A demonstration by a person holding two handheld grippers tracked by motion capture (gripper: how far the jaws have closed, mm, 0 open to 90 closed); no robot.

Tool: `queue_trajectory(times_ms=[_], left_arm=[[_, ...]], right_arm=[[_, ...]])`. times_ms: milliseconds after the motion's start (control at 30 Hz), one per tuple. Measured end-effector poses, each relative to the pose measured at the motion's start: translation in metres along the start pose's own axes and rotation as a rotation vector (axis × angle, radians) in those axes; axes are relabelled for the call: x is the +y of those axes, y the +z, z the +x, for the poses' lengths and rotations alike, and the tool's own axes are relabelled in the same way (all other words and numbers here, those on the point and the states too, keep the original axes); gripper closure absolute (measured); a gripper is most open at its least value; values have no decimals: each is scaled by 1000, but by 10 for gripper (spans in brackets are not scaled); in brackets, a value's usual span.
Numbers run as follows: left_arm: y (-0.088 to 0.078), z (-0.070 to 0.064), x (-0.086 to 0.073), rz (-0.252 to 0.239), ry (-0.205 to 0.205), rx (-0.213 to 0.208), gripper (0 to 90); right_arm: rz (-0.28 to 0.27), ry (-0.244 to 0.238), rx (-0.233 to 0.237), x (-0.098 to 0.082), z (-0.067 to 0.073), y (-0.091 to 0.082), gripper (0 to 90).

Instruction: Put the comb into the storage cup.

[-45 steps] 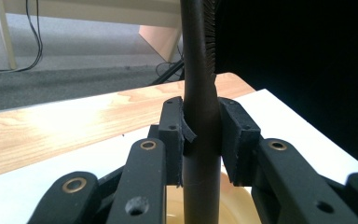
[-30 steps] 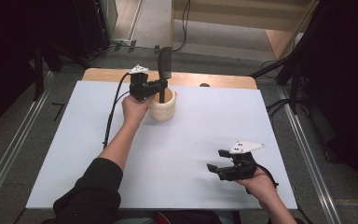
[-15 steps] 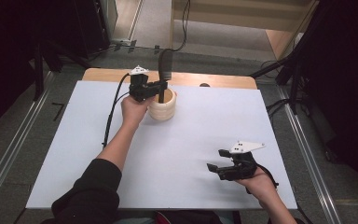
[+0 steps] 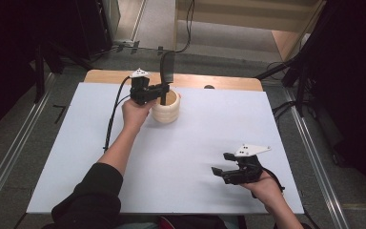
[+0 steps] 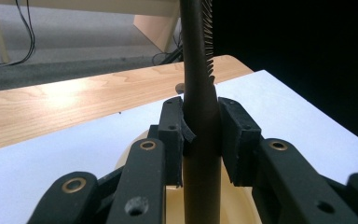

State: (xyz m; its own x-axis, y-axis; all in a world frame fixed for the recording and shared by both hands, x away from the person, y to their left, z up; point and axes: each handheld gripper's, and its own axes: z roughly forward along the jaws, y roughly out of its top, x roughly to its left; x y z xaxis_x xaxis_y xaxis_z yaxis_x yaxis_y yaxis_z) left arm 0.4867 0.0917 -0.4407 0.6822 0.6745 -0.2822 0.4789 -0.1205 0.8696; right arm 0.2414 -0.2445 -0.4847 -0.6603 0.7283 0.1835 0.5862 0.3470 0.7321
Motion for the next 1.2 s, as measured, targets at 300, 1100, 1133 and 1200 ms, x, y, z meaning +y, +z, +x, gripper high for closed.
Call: queue_trajectory(times_ms=[300, 1100, 1133, 1200], left_arm=[[-7, -1, -2, -5, 28, -21, 516], [-59, 16, -1, 36, -65, -45, 375], [-62, 17, -3, 42, -70, -50, 367], [-64, 17, -4, 44, -73, -50, 367]], right_arm=[[-2, -2, 0, 1, 0, 0, 222], [4, 0, 8, 0, 1, 2, 222], [5, 2, 11, 0, 0, 2, 222], [5, 0, 10, 0, 0, 2, 222]])
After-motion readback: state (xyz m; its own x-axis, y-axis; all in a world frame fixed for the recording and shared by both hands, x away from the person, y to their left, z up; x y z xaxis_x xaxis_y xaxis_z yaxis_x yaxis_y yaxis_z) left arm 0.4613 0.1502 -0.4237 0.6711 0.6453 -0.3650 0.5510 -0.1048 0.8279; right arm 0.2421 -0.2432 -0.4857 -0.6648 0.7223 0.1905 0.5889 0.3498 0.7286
